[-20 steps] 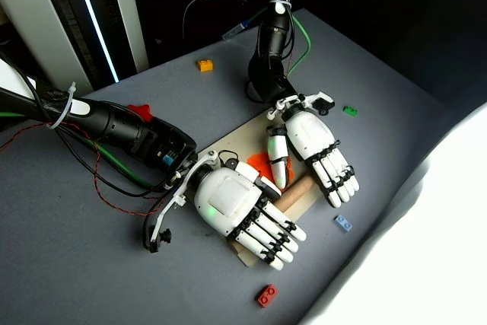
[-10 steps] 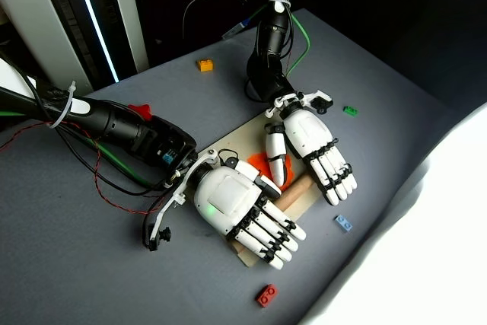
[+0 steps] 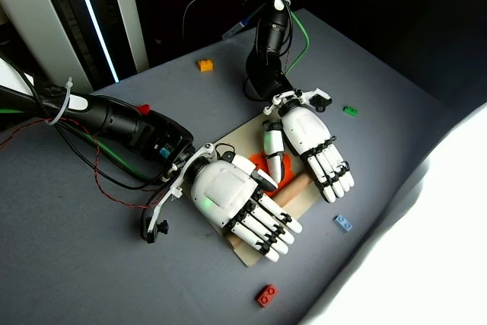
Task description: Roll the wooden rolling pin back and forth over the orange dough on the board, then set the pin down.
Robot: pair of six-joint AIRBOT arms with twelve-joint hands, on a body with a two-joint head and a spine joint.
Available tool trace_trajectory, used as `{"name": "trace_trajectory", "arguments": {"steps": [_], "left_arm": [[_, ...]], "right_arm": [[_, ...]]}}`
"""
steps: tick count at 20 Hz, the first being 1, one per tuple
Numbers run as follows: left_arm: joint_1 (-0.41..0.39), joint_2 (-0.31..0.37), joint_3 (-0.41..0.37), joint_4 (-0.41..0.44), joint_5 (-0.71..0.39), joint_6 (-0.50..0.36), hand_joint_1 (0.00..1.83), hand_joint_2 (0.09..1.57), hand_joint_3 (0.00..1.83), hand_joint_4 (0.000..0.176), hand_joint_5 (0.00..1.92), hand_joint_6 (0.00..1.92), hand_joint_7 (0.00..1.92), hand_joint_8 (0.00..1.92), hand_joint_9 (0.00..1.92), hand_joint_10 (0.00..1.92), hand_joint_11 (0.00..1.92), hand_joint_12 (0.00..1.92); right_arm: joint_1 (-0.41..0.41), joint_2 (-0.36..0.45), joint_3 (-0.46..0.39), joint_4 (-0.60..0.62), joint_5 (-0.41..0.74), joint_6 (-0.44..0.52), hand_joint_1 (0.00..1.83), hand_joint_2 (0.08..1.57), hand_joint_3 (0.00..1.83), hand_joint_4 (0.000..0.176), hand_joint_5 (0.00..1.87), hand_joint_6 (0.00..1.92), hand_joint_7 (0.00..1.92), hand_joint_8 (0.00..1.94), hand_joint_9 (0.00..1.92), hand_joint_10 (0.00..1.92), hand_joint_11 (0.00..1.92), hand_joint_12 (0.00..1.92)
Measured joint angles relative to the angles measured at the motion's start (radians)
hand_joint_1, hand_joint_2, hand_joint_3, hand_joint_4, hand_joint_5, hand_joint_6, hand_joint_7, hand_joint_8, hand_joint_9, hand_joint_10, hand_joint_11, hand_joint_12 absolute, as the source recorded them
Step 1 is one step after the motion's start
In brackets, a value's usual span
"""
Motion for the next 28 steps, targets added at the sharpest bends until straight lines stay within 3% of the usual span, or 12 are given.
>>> {"name": "trace_trajectory", "arguments": {"steps": [9,11,18,26,27,28], "left_arm": [[0.008,0.021,-0.034,0.001,-0.001,0.002,0.00,1.34,0.00,0.000,0.00,0.00,0.00,0.00,0.00,0.00,0.00,0.00],[0.015,0.028,-0.045,0.004,-0.002,0.003,0.00,1.33,0.00,0.000,0.00,0.00,0.00,0.00,0.00,0.00,0.00,0.00],[0.020,0.046,-0.071,0.005,-0.005,-0.002,0.00,1.33,0.00,0.000,0.00,0.00,0.00,0.00,0.00,0.00,0.00,0.00],[0.031,0.070,-0.106,0.006,-0.005,-0.005,0.00,1.33,0.00,0.000,0.00,0.00,0.00,0.00,0.00,0.00,0.00,0.00],[0.031,0.070,-0.106,0.006,-0.005,-0.005,0.00,1.33,0.00,0.000,0.22,0.04,0.29,0.02,0.21,0.04,0.08,0.08],[0.033,0.071,-0.107,0.006,-0.008,-0.006,0.00,1.33,0.00,0.000,0.28,0.02,0.37,0.01,0.27,0.02,0.02,0.34]], "right_arm": [[-0.006,0.016,-0.044,0.002,0.018,-0.013,0.00,1.49,0.00,0.000,0.20,0.00,0.24,0.00,0.21,0.00,0.00,0.50],[-0.013,0.021,-0.061,-0.002,0.026,-0.019,0.00,1.49,0.00,0.000,0.22,0.01,0.26,0.00,0.23,0.01,0.00,0.60],[-0.018,0.030,-0.086,-0.003,0.038,-0.028,0.00,1.49,0.00,0.000,0.22,0.01,0.27,0.00,0.24,0.01,0.00,0.64],[-0.022,0.050,-0.123,-0.004,0.037,-0.027,0.00,1.48,0.00,0.000,0.21,0.01,0.24,0.01,0.22,0.01,0.00,0.60],[-0.025,0.053,-0.129,-0.010,0.038,-0.029,0.00,1.48,0.00,0.000,0.44,0.08,0.51,0.05,0.46,0.10,0.00,1.10],[-0.025,0.055,-0.132,-0.010,0.042,-0.029,0.00,1.48,0.00,0.000,0.50,0.09,0.58,0.05,0.52,0.12,0.00,1.24]]}}
